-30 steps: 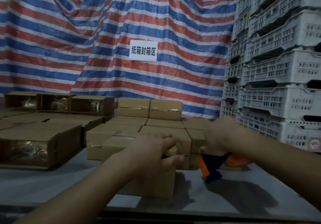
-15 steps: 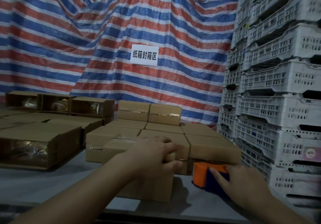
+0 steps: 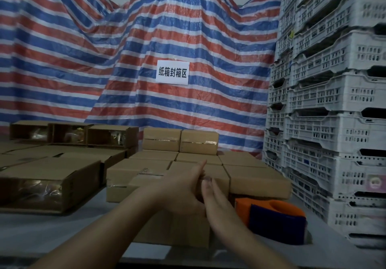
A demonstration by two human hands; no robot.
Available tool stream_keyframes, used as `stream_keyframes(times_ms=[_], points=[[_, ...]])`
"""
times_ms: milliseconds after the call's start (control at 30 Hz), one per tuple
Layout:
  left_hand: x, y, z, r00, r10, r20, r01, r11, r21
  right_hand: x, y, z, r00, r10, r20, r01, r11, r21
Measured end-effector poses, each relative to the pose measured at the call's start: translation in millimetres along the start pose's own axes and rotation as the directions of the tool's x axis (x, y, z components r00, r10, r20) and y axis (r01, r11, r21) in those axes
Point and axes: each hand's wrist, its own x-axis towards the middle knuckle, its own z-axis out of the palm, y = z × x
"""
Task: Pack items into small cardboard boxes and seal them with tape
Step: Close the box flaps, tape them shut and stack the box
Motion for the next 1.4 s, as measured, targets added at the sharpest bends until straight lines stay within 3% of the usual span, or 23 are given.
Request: stream_keyframes(times_ms=[133,200,300,433,500,533,667,800,1033,1200,1400], points=[[-1.6,-3.0,-2.9,0.999,0.012,-0.029,-0.015,0.996,-0.091,-3.8,1.2,1.4,1.0,-0.018,-0.022,0.019,0.999,0.026],[-11.7,-6.2,-7.5,0.988,0.028,-0.152,-0.051,0.988,-0.148,-1.3,3.5,-2.8,0.999,-0.046,-0.019,0.046,0.999,-0.003],[-37.6,-22.0,-10.0,0.925,0.026,-0.378,-0.05,0.997,-0.054,-1.0,10.7,-10.1,0.998,-0.068,0.007,0.068,0.993,-0.092],[-71.1,-57.3,2.8,0.767,-0.301,-0.567,0.067,0.916,-0.396,3.0,25.3,-11.1,0.996,-0.083,0.042,0.089,0.983,-0.158],[-80.5,-75.4,13.2,0.706,-0.475,-0.525,0.163,0.831,-0.533,5.2,30.4,-10.5,0.995,-0.062,0.073,0.068,0.994,-0.087],[-84.0,-79.2,17.7,0.707,-0.525,-0.474,0.19,0.787,-0.587,6.4,32.0,-10.6,0.994,-0.049,0.099,0.055,0.997,-0.057],[-83.0,-72.9,32.5,0.756,-0.568,-0.325,0.159,0.641,-0.751,8.7,35.3,-9.1,0.987,-0.079,0.139,0.085,0.996,-0.038],[-73.0,-57.7,33.5,0.689,-0.605,-0.399,0.093,0.62,-0.779,4.6,35.8,-9.4,0.984,-0.175,0.04,0.172,0.983,0.067],[-5.5,3.9,-37.2,0.678,-0.432,-0.595,-0.142,0.717,-0.682,30.0,-29.8,-75.7,0.949,-0.177,-0.259,0.222,0.963,0.156],[97.4,27.6,-77.4,0.79,-0.286,-0.543,-0.239,0.671,-0.702,92.5,-58.3,-159.6,0.909,-0.156,-0.387,0.261,0.937,0.233],[218.3,1.4,-65.7,0.916,0.065,-0.396,-0.267,0.835,-0.481,191.9,-31.7,-244.5,0.904,-0.04,-0.425,0.18,0.938,0.295]])
